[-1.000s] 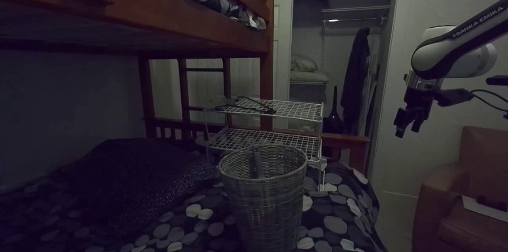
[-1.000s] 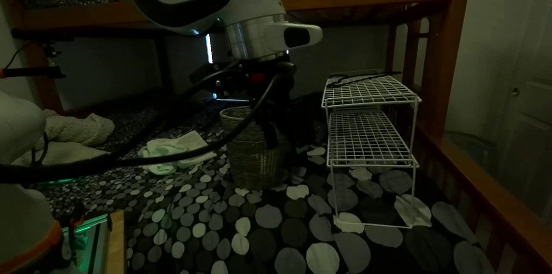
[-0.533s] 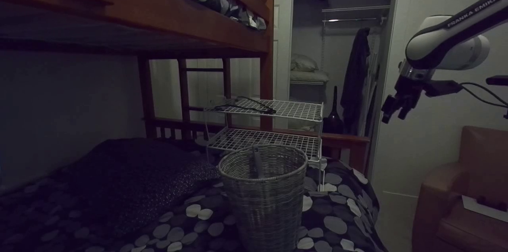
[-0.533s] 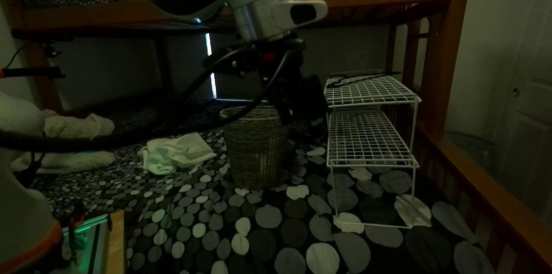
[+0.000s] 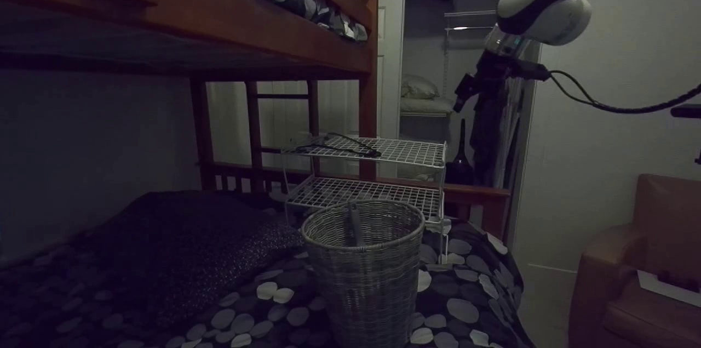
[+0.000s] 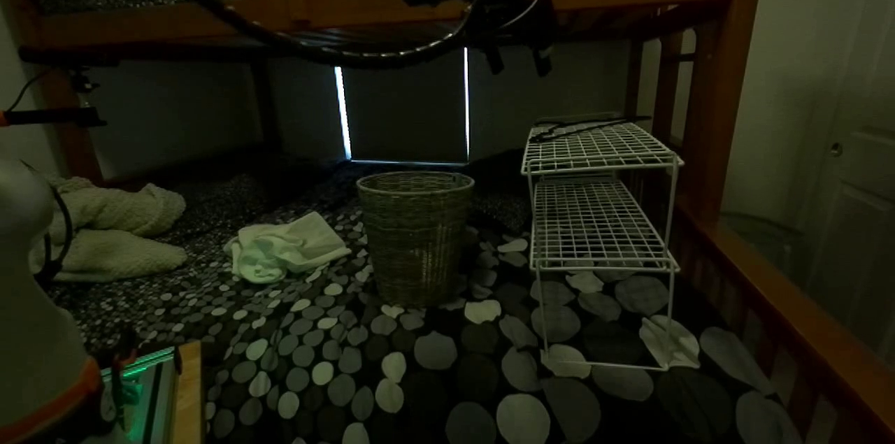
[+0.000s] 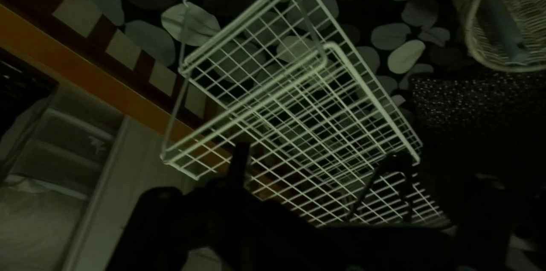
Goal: Hang the black coat hanger on the top bank
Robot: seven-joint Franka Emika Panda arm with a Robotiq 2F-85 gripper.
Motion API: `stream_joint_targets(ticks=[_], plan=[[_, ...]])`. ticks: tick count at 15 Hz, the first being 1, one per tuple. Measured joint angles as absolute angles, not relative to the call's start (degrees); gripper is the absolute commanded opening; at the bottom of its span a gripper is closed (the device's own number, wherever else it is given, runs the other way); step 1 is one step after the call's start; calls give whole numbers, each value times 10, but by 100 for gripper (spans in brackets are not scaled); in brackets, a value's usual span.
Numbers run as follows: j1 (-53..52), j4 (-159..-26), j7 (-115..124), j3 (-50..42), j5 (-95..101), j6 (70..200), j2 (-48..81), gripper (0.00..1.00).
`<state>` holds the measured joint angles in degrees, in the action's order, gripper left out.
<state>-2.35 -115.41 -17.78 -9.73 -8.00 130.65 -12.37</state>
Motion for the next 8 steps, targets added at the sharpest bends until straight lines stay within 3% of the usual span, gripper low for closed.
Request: stream_joint_targets(ticks=[8], plan=[[-24, -946, -94, -61, -141, 1277, 55, 100]])
